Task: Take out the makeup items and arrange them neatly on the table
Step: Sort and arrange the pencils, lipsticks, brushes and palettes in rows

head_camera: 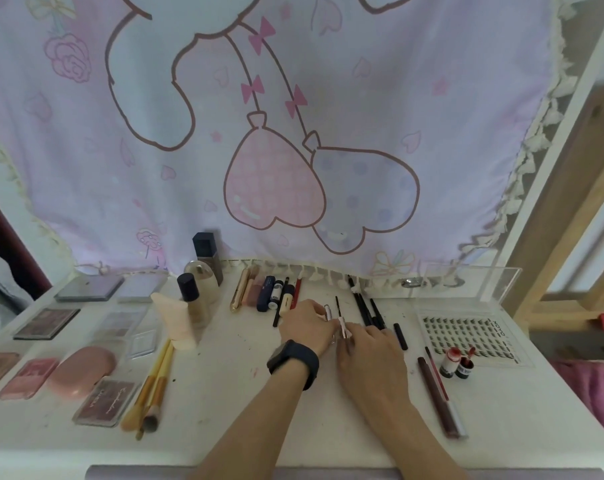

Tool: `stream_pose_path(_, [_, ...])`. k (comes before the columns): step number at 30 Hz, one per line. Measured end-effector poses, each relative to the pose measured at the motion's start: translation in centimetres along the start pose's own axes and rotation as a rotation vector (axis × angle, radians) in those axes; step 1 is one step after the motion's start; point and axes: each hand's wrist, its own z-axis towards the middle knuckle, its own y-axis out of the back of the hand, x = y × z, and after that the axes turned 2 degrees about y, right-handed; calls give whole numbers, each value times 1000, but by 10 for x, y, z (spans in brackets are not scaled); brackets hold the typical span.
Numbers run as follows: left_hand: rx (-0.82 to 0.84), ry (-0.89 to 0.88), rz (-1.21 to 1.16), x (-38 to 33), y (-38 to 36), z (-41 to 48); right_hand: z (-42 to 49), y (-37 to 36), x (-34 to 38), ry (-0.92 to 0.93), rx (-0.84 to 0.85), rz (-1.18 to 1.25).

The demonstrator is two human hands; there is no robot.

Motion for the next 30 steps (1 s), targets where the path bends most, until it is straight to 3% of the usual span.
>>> stream_pose_path(6, [18,-37,17,1,-1,1,-2,5,-3,46,67,-50])
stream_pose_path(12, [59,-113,39,-3,-3,-5,0,34,-22,-59,-48,-34])
stream_pose_path(20, [107,-136,32,-11,-5,-11,34,85,-47,-73,133,-324])
stream_pose_path(26, [138,-220,110,-15,-10,-23,65,97,-51,-107,433,-454])
stream_pose_path(30, [187,-238,158,-14,-11,-25,71,88,-50,-57,533,-480])
